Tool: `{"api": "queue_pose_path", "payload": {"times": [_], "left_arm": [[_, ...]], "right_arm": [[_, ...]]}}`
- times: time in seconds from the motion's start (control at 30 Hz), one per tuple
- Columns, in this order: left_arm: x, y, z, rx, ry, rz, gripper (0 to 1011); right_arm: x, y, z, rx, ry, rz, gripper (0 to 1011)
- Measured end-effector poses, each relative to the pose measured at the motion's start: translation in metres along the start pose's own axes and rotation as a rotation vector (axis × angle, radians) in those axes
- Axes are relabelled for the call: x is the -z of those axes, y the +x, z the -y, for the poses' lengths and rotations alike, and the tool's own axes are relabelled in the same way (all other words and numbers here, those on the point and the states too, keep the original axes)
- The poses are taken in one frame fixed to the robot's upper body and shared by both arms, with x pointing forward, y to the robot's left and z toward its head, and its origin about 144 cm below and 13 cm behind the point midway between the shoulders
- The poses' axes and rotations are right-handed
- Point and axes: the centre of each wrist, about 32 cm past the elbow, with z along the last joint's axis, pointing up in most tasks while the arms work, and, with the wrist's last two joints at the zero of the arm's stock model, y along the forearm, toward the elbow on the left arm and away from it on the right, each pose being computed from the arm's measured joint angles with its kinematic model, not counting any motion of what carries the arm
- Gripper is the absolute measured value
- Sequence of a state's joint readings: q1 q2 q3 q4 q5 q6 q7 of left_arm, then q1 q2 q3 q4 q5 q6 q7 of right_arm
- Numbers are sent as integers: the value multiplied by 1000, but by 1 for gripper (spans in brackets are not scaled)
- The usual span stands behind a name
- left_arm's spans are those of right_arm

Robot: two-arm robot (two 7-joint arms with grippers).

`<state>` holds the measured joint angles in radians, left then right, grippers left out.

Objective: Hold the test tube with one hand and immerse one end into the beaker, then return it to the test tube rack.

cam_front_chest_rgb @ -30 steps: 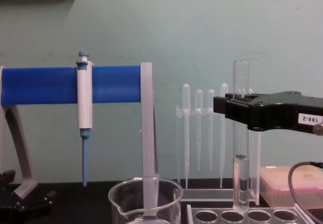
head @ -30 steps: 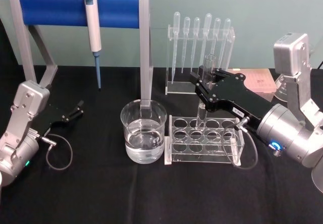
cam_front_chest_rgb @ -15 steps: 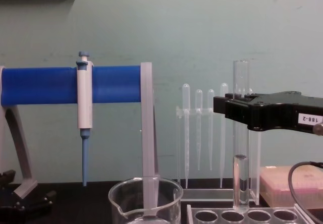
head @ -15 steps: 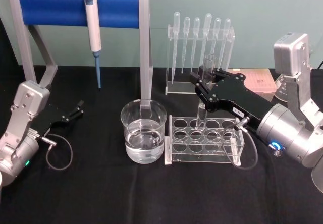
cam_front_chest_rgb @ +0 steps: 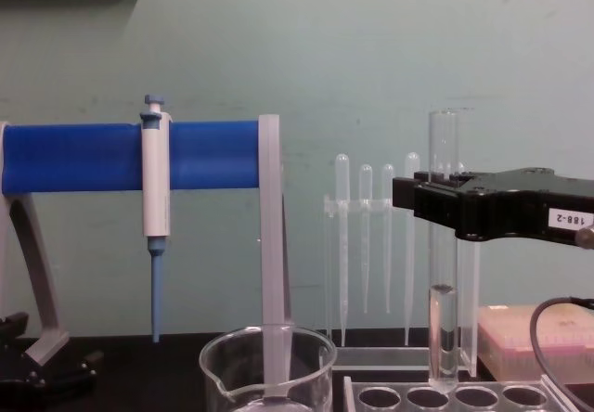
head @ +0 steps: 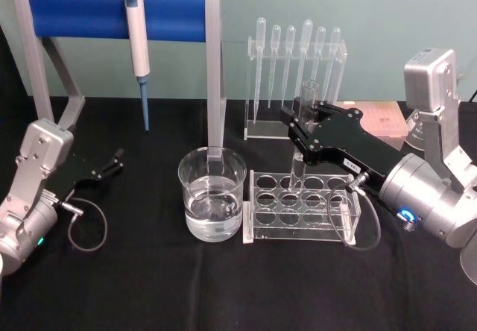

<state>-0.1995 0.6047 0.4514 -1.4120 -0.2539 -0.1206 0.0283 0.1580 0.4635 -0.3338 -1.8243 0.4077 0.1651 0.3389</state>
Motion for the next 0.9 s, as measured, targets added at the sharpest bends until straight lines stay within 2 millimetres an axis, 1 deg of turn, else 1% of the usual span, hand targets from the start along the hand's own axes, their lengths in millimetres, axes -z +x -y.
{"api": "queue_pose_path", "payload": {"times": [0.9], "left_arm": [[0, 0, 0, 0, 0, 0, 1000]], "right_arm": [[0, 0, 0, 0, 0, 0, 228]]}}
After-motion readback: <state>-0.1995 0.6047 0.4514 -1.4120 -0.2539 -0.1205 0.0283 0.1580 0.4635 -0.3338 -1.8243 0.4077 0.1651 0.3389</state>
